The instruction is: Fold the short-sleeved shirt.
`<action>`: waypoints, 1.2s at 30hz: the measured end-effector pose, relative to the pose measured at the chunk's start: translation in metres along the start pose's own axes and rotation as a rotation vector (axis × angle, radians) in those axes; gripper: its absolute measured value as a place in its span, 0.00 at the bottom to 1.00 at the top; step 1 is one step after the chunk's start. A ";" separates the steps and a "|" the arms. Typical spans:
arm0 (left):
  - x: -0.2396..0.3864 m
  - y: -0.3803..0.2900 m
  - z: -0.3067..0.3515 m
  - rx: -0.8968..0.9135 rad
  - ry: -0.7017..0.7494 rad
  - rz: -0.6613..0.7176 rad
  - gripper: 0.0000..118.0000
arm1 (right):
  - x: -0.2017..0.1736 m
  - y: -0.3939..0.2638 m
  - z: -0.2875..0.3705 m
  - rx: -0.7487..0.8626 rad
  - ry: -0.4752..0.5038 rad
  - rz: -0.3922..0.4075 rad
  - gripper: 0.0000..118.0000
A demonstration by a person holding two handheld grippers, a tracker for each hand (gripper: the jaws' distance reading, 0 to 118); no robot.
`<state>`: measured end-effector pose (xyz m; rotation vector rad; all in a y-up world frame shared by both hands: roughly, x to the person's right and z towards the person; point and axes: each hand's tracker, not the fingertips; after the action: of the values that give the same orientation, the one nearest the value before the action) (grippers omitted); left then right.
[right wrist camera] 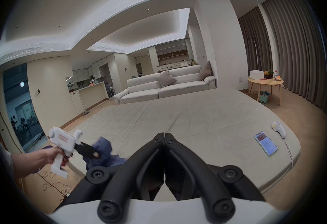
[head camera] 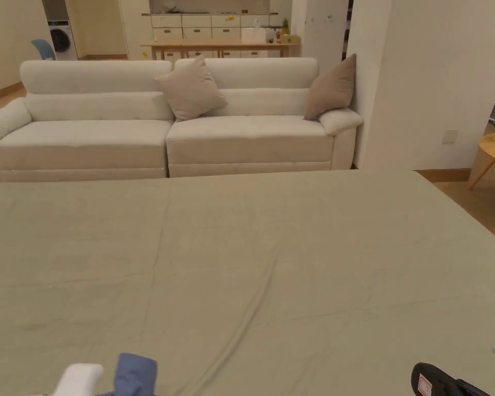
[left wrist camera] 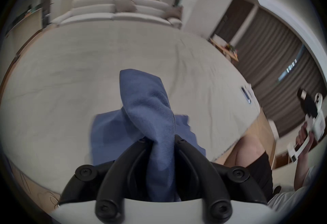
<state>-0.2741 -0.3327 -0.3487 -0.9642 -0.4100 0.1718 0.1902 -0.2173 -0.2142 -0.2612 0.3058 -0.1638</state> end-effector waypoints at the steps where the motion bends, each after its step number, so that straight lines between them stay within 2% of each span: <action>1: 0.007 -0.004 -0.015 -0.014 -0.011 -0.002 0.14 | 0.002 -0.001 0.003 0.002 -0.003 -0.004 0.00; 5: 0.020 -0.017 -0.072 -0.056 0.025 0.068 0.14 | 0.007 -0.007 0.011 0.003 -0.030 -0.018 0.00; 7: 0.029 -0.024 -0.089 -0.073 0.066 -0.001 0.14 | 0.010 -0.008 0.014 -0.004 -0.036 -0.028 0.00; 11: 0.033 -0.026 -0.089 -0.060 0.089 0.003 0.16 | 0.011 -0.010 0.019 -0.005 -0.051 -0.029 0.00; 12: 0.030 -0.025 -0.085 -0.058 0.085 0.011 0.22 | 0.011 -0.010 0.019 -0.006 -0.052 -0.030 0.00; 13: 0.025 -0.025 -0.082 -0.055 0.057 0.039 0.37 | 0.011 -0.009 0.019 -0.006 -0.051 -0.032 0.00; 14: 0.020 -0.024 -0.076 -0.048 -0.001 0.075 0.70 | 0.011 -0.009 0.019 -0.008 -0.050 -0.034 0.00; 15: 0.020 -0.022 -0.068 -0.051 -0.037 0.103 0.93 | 0.011 -0.009 0.018 -0.009 -0.051 -0.033 0.00; 16: 0.019 -0.022 -0.058 -0.040 -0.060 0.116 0.99 | 0.010 -0.009 0.018 -0.009 -0.052 -0.029 0.00; 17: 0.017 -0.024 -0.046 -0.010 -0.082 0.112 0.95 | 0.009 -0.008 0.017 -0.008 -0.051 -0.027 0.00; 18: 0.016 -0.024 -0.029 0.074 -0.099 0.085 0.96 | 0.008 -0.008 0.017 -0.007 -0.049 -0.026 0.00; 22: 0.014 -0.029 0.018 0.201 -0.061 0.079 0.94 | 0.004 -0.007 0.015 -0.006 -0.036 -0.020 0.00; 23: 0.015 -0.030 0.022 0.205 -0.063 0.088 0.80 | 0.004 -0.007 0.013 -0.010 -0.031 -0.019 0.00; 24: 0.014 -0.032 0.024 0.219 -0.076 0.090 0.45 | 0.002 -0.008 0.011 -0.014 -0.027 -0.018 0.00; 25: 0.011 -0.034 0.021 0.237 -0.075 0.091 0.00 | 0.001 -0.008 0.009 -0.018 -0.024 -0.018 0.00; 26: 0.009 -0.034 0.015 0.259 -0.066 0.097 0.00 | 0.000 -0.008 0.007 -0.021 -0.019 -0.022 0.00; 28: 0.012 -0.036 -0.005 0.289 0.068 0.082 0.00 | -0.004 -0.009 0.006 -0.024 -0.011 -0.025 0.00; 30: 0.005 -0.039 -0.028 0.213 -0.028 0.094 0.00 | -0.007 -0.008 0.006 -0.024 0.000 -0.028 0.00; 32: 0.010 -0.039 -0.054 0.162 0.031 0.116 0.00 | -0.010 -0.008 0.007 -0.023 0.004 -0.021 0.00; 34: 0.015 -0.045 -0.075 0.099 0.043 0.070 0.00 | -0.010 -0.006 0.007 -0.021 0.002 -0.010 0.00; 36: 0.030 -0.048 -0.085 0.103 0.026 0.099 0.00 | -0.009 -0.005 0.007 -0.021 -0.001 -0.006 0.00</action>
<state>-0.2136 -0.4142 -0.3439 -0.8848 -0.3269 0.2679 0.1832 -0.2186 -0.2035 -0.2834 0.3056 -0.1668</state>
